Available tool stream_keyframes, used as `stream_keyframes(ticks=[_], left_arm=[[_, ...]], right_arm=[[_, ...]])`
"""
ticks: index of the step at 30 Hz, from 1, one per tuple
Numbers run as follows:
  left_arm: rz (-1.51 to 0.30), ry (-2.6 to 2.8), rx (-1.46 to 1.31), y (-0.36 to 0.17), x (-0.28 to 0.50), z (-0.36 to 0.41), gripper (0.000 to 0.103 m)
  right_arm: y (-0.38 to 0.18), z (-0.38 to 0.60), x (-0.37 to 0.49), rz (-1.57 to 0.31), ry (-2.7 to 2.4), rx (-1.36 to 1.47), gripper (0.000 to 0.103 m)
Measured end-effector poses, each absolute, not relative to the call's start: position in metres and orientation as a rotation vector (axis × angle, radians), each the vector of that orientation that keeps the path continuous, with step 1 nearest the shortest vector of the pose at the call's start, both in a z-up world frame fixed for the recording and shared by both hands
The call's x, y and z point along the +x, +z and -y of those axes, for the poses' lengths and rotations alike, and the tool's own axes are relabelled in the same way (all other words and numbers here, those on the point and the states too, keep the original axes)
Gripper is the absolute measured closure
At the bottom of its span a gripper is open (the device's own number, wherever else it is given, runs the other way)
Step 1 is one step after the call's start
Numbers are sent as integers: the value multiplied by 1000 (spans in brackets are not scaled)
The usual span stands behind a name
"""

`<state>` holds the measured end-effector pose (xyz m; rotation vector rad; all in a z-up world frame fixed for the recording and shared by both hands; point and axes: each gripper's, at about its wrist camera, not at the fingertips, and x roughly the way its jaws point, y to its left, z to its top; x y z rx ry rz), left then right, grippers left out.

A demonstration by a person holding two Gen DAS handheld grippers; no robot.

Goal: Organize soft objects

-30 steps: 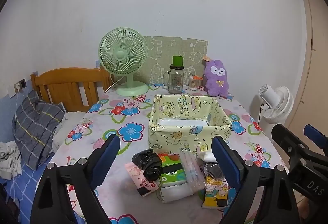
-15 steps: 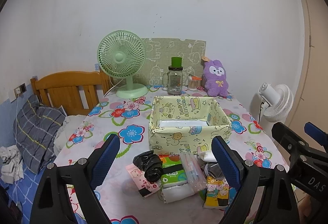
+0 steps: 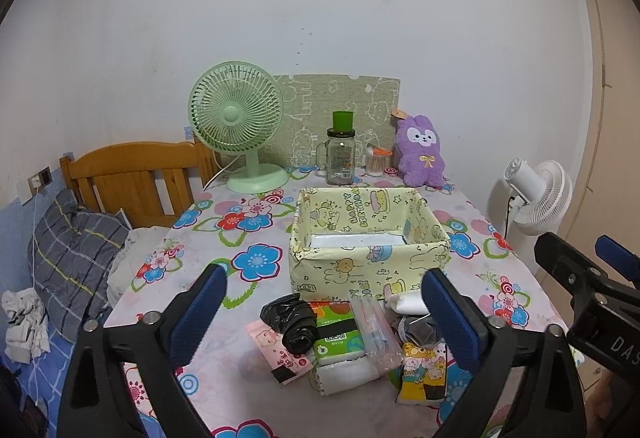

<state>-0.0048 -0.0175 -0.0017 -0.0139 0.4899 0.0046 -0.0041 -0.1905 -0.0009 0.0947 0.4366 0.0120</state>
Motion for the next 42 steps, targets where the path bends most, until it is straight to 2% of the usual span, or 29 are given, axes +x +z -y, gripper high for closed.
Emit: stream_keyframes(ticks=[24,31,42], left_arm=[[-490,-11,-4,-2,-7,25,0],[-506,-16,-5,-10,-1,26,0],[-537,-36,7,-34,13,34,1]], right_arm=[[0,191,-6,-405,17,107,0],[-5,184,2,-461,30,78,0],[-29,173,19,-526,89,101,7]])
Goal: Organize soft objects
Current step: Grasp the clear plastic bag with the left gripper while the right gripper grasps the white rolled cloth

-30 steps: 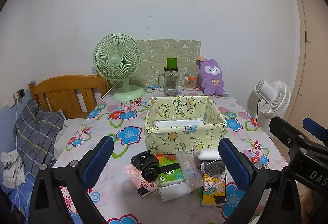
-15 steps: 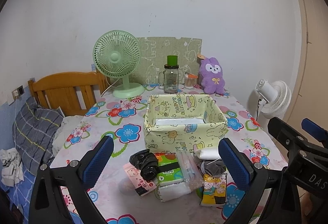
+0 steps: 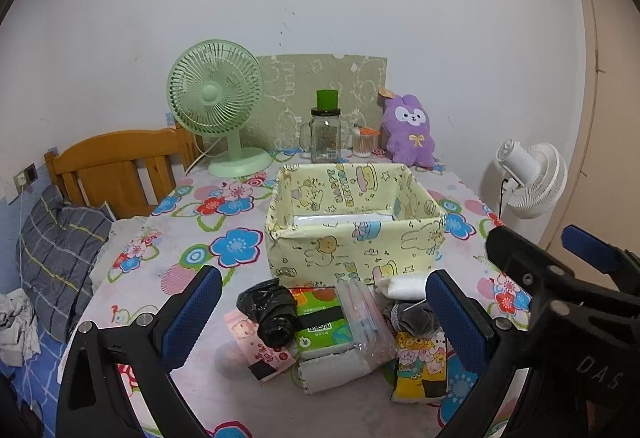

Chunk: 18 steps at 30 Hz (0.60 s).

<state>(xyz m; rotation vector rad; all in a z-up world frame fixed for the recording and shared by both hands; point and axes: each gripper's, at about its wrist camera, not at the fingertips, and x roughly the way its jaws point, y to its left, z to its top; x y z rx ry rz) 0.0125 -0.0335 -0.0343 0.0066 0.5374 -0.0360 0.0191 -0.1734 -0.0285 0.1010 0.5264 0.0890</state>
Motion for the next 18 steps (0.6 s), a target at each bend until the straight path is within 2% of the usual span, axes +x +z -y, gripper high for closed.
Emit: stream_keyframes(ticks=[12,18], left_arm=[[-612,-49,9,-65,31,37,1],[-651,-72,5,-76,42,40,6]], right_arm=[[-60,164,40,-597,102,96,10],[-73,162,53,-635,103,89,11]])
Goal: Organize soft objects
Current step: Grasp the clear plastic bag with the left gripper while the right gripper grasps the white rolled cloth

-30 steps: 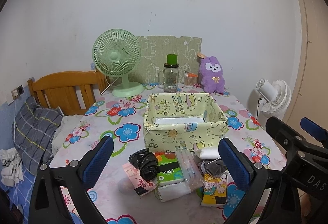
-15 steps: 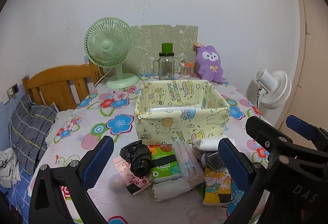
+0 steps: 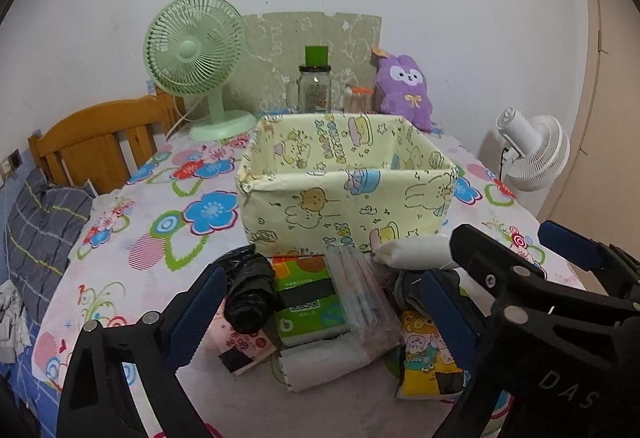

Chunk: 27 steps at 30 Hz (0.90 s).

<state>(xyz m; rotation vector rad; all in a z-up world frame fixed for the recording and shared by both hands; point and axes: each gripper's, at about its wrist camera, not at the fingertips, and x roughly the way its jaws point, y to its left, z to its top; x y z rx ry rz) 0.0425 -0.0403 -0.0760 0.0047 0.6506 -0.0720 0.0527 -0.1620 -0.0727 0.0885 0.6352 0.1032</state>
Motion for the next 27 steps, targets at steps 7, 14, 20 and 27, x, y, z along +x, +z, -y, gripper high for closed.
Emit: stream_keyframes(ticks=[7,14,20,27], left_arm=[[-691,-100,7,-90,57,45,14],[-727,-124,10,-100,67,51,24],[-781,-157,-2,-110,75,51,42],[-817,-194,-32,-117,81,50,58]], right_arm=[[-87,161,69,-677,108,97,10],[-98,160,82,-715,117,114,10],[-103,155,90,-734,138,111,10],[-111,146,100,-763,143,87,10]])
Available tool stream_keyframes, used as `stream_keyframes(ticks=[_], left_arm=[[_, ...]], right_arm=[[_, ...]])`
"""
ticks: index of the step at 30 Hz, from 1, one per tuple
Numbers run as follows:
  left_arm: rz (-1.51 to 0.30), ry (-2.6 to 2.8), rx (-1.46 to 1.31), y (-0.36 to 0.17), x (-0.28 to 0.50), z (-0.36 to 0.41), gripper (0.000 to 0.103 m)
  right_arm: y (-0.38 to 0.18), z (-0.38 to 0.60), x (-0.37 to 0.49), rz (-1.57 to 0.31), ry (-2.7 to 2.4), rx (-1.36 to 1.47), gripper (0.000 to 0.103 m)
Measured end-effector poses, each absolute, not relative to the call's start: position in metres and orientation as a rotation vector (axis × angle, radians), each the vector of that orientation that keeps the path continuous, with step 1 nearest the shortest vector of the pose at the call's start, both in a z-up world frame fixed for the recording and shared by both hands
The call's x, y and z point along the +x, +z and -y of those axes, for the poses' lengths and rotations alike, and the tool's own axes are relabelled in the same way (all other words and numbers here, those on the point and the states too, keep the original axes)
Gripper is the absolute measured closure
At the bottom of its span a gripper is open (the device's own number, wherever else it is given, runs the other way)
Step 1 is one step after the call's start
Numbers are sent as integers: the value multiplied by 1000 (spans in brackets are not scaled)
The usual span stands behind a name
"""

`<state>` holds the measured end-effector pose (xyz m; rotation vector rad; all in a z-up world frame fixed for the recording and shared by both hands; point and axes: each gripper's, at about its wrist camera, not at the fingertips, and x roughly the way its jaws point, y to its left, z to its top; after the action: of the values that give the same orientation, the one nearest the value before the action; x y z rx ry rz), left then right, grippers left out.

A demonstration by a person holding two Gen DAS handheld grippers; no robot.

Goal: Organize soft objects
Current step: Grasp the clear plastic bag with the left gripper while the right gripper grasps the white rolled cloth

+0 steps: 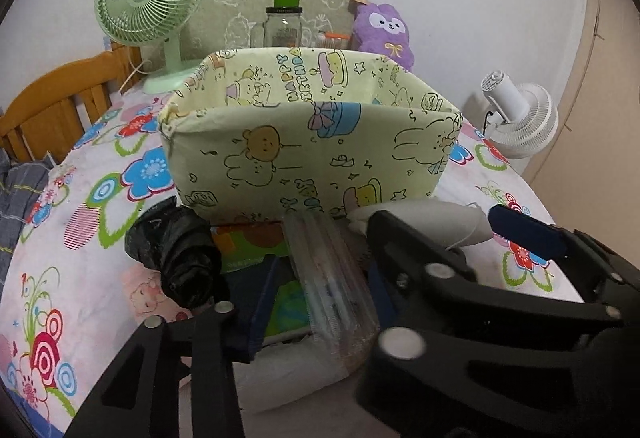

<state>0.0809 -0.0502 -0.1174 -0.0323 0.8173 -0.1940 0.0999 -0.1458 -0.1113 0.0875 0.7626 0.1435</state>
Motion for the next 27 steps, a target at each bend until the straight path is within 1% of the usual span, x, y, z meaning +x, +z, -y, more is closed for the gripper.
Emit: stream_keyframes(ticks=[9,10,11,14,20,25,26,27], left_arm=[[-845,-213,-39,-124,88,51,76],[-847,-213,-38,-124,88,51,79],[-846,-211,-37,-124,89,50,82],[-845,-209,-36,-125,89,50,84],[-836,-211,-38,-123,87,49,88],[-820,-211,-33,-118,83,51,92],[-818,-209,-32,-117,83,51,96],[-817,-210,-31,-116,82,51,97]], right_arm=[[-124,141,113,-798,131,74,10],[-125,140,113,-798,130,70,11],[-126,140,114,-800,130,69,17],[-127,140,115,-807,136,75,22],[-125,140,114,-797,134,81,28],[-119,141,110,-778,134,86,30],[-118,141,109,-775,134,85,30],[-117,142,108,-773,134,86,30]])
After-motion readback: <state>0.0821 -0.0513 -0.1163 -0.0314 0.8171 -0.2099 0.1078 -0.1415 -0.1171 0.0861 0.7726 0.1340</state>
